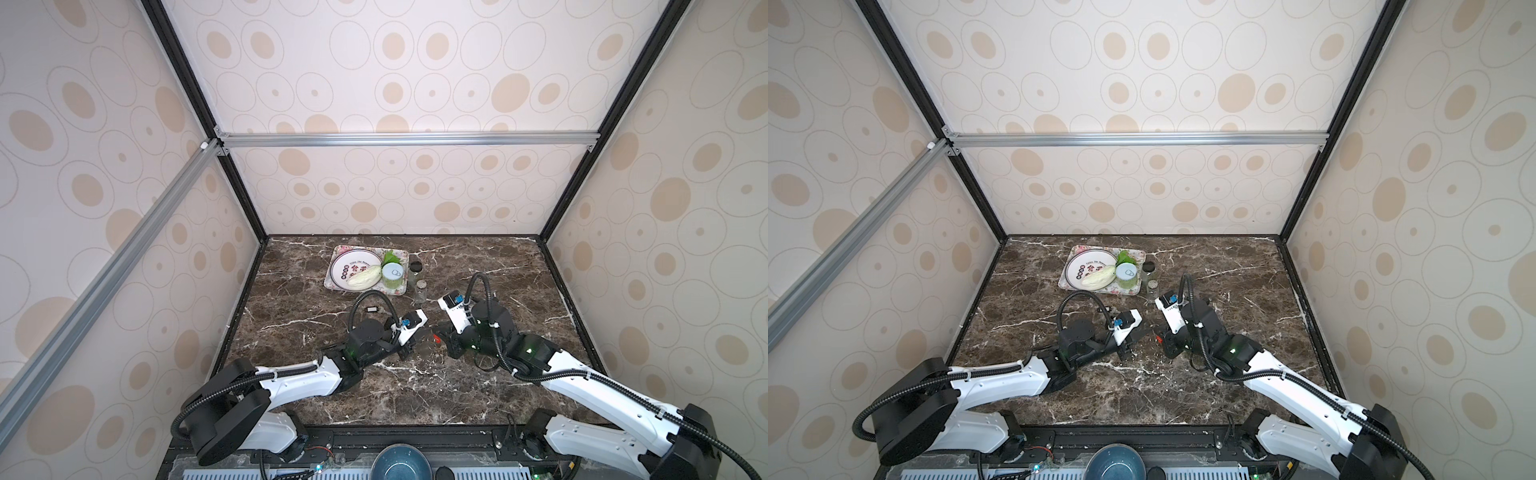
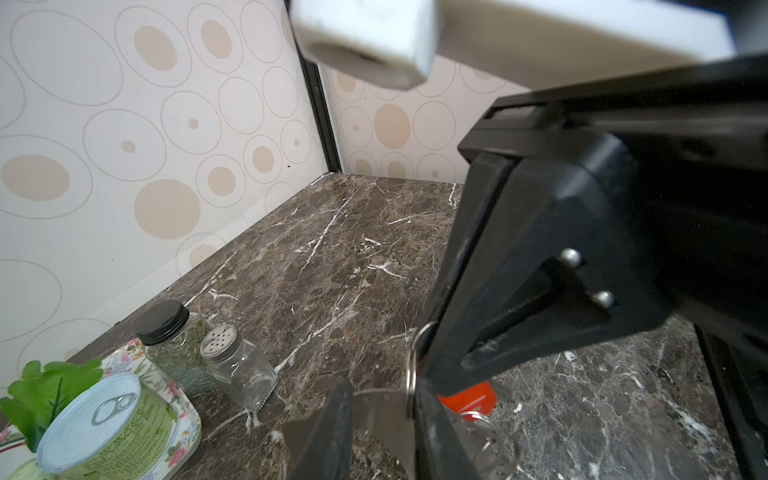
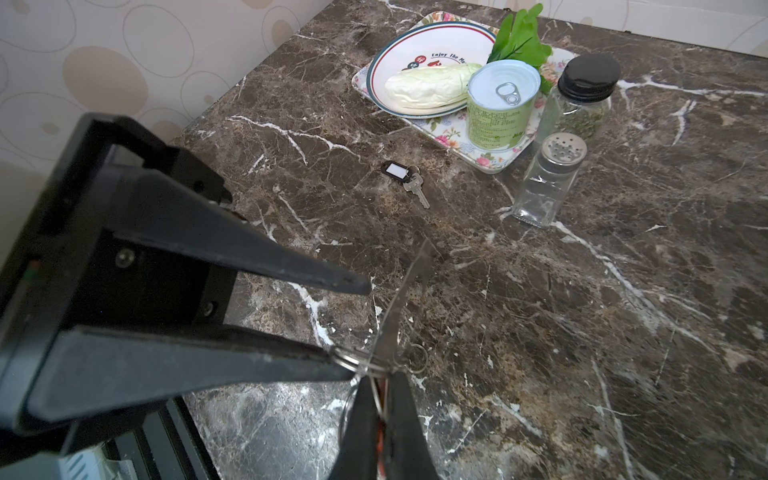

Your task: Put the keys on the keyring

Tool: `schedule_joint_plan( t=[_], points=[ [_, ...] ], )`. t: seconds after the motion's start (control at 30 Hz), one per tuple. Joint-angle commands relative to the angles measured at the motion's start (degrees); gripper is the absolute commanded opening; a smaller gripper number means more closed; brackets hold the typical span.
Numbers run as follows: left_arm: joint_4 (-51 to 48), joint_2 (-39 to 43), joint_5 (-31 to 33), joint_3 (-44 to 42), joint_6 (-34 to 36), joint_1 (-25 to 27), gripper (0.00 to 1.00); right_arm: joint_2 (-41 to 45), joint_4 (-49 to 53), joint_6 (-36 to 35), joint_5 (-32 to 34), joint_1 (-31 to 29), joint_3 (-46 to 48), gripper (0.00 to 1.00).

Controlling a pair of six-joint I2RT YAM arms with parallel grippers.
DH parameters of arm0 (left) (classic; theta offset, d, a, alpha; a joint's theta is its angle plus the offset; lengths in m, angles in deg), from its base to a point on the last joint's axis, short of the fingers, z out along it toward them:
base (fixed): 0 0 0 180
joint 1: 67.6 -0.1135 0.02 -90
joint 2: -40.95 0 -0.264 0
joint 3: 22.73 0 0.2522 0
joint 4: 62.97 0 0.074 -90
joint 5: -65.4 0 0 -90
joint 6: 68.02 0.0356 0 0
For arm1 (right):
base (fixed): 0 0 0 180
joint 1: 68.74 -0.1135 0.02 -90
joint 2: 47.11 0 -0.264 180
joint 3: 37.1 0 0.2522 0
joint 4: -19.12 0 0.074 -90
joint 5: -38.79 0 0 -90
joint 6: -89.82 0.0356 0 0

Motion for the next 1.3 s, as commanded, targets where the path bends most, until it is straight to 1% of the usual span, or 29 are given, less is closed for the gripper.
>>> schedule_joint_plan(
  t=[0.0, 0.33, 0.57, 0.6, 0.67, 0.8, 1.07, 1.27],
  points=[
    [-2.0, -0.6, -1.7, 2.9, 1.7, 0.2, 0.24, 0.6, -1.4, -1.3, 0.4, -0.7, -0.1, 0.00],
    [-5.3, -0.8, -2.8, 4.7, 2.7, 0.2, 0.20, 0.5, -1.2, -2.1, 0.9, -1.5, -0.5, 0.00],
    [-6.0, -1.0, -3.1, 5.2, 3.0, 0.2, 0.19, 0.1, -1.0, -2.3, 1.2, -1.9, -0.6, 0.00],
    [-6.1, -0.9, -3.1, 5.2, 3.1, 0.2, 0.17, 0.0, -1.0, -2.3, 1.3, -1.9, -0.7, 0.00],
    [-5.9, -0.9, -2.9, 5.2, 3.0, 0.2, 0.08, 0.0, -1.0, -2.3, 1.3, -1.9, -0.6, 0.00],
    [-5.3, -1.3, -2.8, 5.0, 2.8, 0.2, 0.00, 0.0, -1.1, -2.2, 1.4, -2.0, -0.5, 0.00],
    [-2.4, -0.5, -2.2, 3.6, 2.3, 0.2, 0.00, -0.5, -1.4, -1.5, 1.5, -2.0, -0.5, 0.00],
    [1.9, 2.1, -1.8, 0.9, 1.8, 0.2, 0.00, -1.9, -1.5, 0.8, 3.9, -1.6, -0.4, 0.00]
  ],
)
